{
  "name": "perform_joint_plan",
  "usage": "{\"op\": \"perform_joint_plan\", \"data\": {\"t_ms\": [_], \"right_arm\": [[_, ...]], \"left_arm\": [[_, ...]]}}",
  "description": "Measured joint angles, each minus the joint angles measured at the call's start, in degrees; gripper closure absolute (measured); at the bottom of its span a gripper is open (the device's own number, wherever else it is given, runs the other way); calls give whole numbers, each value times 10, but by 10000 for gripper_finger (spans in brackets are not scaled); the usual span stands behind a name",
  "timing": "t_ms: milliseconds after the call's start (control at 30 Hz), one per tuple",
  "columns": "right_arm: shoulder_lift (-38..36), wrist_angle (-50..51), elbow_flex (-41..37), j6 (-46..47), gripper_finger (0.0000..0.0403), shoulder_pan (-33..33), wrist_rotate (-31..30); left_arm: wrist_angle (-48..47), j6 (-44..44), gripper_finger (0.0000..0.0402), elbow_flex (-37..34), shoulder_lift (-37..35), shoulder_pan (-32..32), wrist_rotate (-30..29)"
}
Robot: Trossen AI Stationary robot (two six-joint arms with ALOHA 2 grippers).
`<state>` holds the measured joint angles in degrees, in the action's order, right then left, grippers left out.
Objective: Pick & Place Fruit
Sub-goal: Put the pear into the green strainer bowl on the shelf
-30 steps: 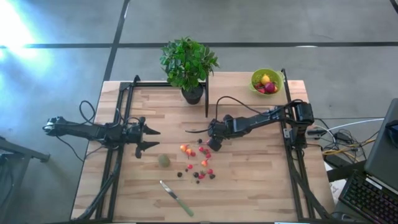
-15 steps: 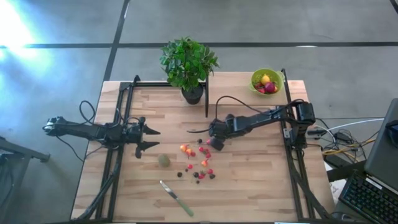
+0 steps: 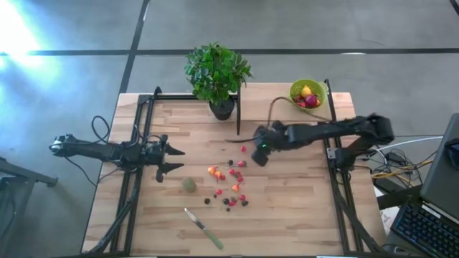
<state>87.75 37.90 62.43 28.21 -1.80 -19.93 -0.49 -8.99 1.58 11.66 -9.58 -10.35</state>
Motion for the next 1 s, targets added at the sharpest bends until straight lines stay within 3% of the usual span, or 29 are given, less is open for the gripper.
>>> {"op": "perform_joint_plan", "data": {"t_ms": [300,500,733,1000], "right_arm": [[-190,11,0,-30,277,-30,-64],[-269,27,0,-54,287,-83,-114],[-303,49,0,-64,286,-160,-116],[-287,81,-2,-91,281,-227,-113]], "left_arm": [[0,0,172,0,0,0,0],[0,0,172,0,0,0,0],[0,0,172,0,0,0,0],[0,0,172,0,0,0,0]]}}
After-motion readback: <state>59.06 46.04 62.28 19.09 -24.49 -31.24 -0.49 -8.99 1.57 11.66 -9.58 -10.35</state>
